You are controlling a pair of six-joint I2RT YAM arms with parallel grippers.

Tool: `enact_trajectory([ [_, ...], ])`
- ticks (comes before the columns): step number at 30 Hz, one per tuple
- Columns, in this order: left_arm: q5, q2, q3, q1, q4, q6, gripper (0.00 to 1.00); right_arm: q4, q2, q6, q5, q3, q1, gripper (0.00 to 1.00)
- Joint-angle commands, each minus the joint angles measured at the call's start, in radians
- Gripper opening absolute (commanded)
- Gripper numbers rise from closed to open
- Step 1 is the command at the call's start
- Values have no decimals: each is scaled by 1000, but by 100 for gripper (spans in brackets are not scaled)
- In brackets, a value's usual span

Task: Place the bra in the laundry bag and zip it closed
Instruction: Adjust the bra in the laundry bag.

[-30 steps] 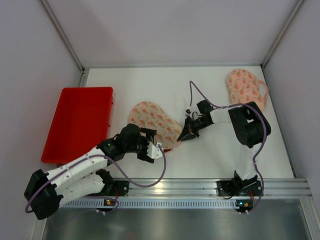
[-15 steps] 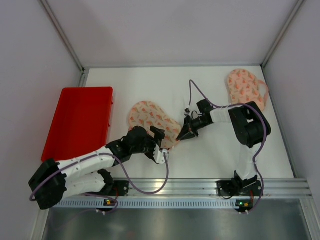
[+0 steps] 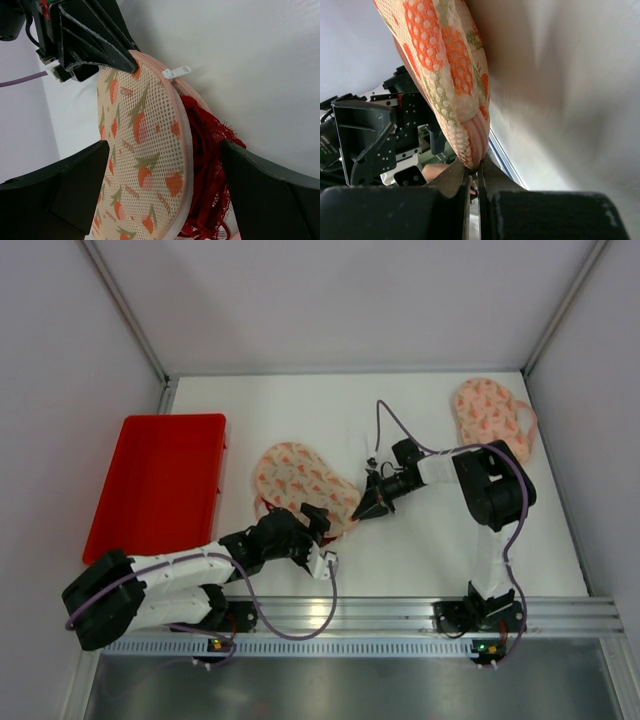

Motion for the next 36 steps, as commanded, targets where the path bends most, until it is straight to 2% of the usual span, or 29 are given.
enact_trajectory([
  [1, -51, -11, -26, -9, 152, 13, 99, 12, -3, -15, -53, 20, 6, 0],
  [4, -105, 23, -11, -9, 211, -33, 99, -26, -9, -60, -35, 26, 13, 0],
  [7, -93, 7, -6, -9, 209, -47, 99, -113, -3, -135, 0, 61, 14, 0],
  [11, -80, -58, -22, -9, 176, -58, 99, -115, -8, -146, 17, 60, 14, 0],
  [17, -110, -41, -2, -9, 133, -84, 98, -120, -17, -166, 25, 57, 16, 0],
  [26, -183, 212, 10, -9, 409, -81, 98, -147, -6, -193, -7, 60, 22, 0],
  [36, -212, 378, 92, -7, 654, -73, 98, -189, 26, -227, 2, 80, 37, 0],
])
